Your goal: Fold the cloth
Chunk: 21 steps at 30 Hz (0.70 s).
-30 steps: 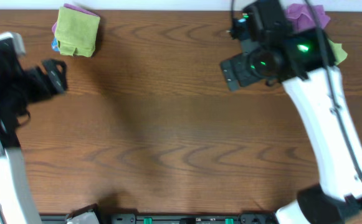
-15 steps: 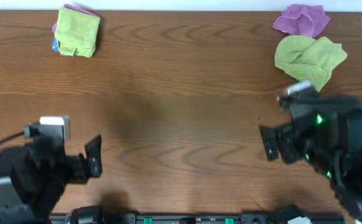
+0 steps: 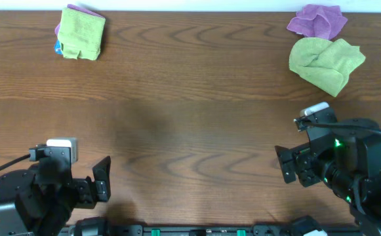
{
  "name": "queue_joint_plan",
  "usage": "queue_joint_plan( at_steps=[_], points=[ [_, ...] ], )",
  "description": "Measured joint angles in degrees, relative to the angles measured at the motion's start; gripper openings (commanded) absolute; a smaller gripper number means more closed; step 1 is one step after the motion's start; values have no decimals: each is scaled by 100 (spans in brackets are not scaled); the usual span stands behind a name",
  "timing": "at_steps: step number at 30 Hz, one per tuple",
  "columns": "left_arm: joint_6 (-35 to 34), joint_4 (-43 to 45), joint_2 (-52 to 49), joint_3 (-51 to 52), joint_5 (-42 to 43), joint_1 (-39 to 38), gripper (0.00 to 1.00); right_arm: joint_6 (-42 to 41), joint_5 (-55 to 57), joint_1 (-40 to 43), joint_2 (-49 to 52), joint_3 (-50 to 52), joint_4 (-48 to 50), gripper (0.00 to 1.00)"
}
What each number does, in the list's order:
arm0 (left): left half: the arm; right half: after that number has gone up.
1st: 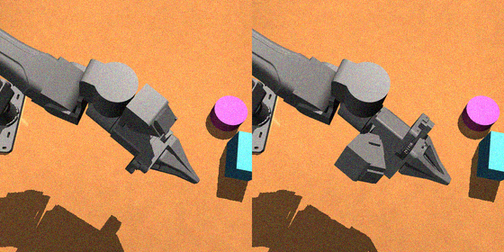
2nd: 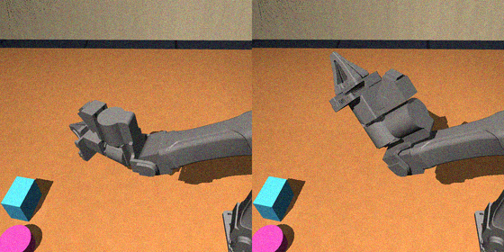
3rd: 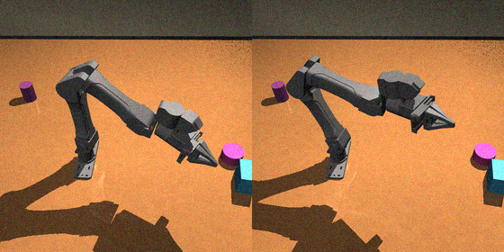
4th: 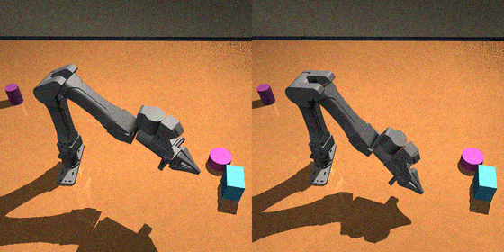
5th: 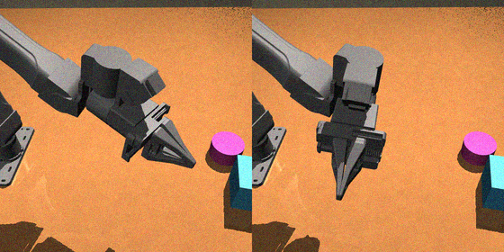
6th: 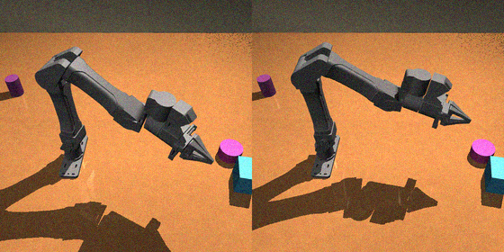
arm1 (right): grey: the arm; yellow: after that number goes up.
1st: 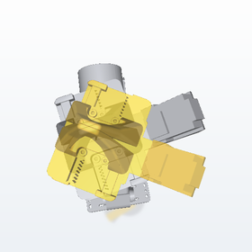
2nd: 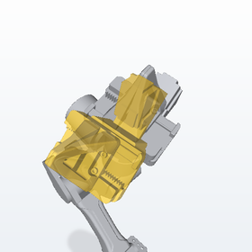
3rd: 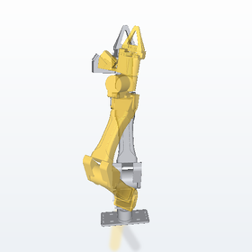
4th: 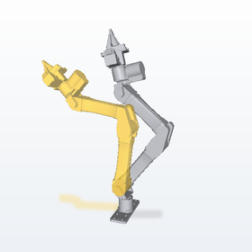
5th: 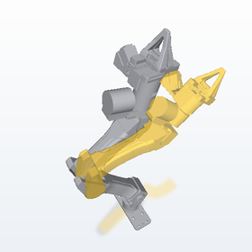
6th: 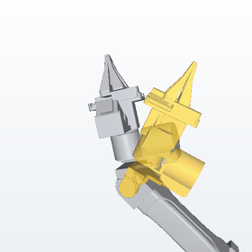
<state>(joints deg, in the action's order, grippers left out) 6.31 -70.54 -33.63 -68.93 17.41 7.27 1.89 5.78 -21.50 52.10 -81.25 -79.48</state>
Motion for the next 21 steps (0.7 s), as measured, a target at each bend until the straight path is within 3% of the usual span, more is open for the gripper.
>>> queue_joint_plan(
  at_steps=[11, 16, 21],
  points=[
    [105, -48, 0, 11, -216, -11, 95, 0, 0, 0, 0, 0, -2, 99],
    [133, 1287, 70, 723, -295, -33, 95, 0, -4, 0, 0, 2, -2, 99],
    [131, 3230, 560, 2649, -291, -258, 95, -2, -20, 0, 0, 2, -2, 99]
  ],
)
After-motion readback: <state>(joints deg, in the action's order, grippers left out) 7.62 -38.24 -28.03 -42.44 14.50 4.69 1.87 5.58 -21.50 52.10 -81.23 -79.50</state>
